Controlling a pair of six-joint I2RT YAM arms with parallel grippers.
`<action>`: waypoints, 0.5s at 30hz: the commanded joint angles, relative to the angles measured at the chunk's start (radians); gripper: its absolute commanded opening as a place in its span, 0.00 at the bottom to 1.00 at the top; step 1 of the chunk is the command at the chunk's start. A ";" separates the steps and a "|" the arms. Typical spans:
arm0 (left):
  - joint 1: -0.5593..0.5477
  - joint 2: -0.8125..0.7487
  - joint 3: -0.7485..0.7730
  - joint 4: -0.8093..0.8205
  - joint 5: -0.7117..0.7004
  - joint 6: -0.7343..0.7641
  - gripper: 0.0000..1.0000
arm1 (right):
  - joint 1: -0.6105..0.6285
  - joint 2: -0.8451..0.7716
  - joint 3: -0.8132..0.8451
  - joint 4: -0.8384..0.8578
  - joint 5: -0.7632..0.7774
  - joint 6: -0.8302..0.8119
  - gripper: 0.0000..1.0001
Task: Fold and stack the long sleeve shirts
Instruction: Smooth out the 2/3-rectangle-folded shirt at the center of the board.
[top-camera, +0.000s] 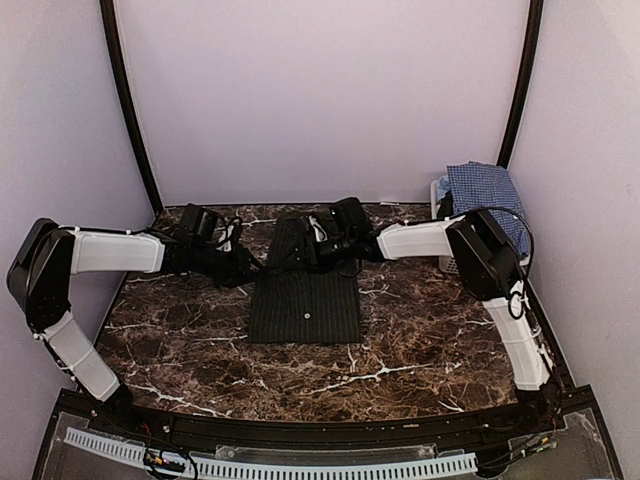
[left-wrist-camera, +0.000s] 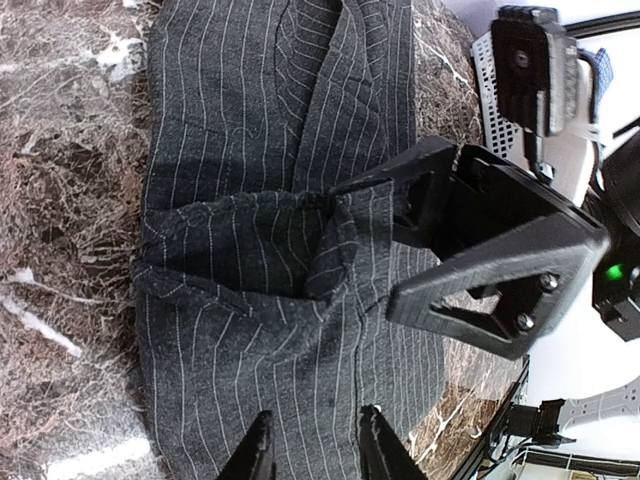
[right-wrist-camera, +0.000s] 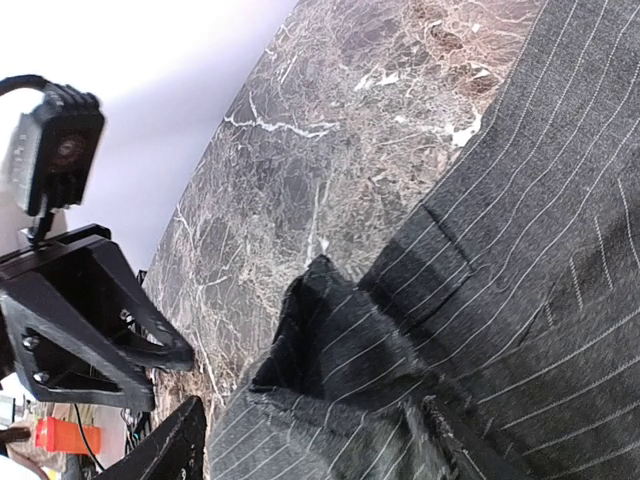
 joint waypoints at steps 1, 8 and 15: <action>-0.004 -0.001 0.033 -0.032 0.000 0.027 0.28 | -0.021 0.020 0.071 -0.034 -0.067 -0.051 0.68; -0.005 0.039 0.052 -0.019 -0.005 0.026 0.28 | -0.022 -0.132 -0.054 -0.005 0.006 -0.051 0.65; -0.009 0.116 0.090 0.042 0.018 0.017 0.23 | -0.022 -0.232 -0.192 0.031 0.054 -0.044 0.53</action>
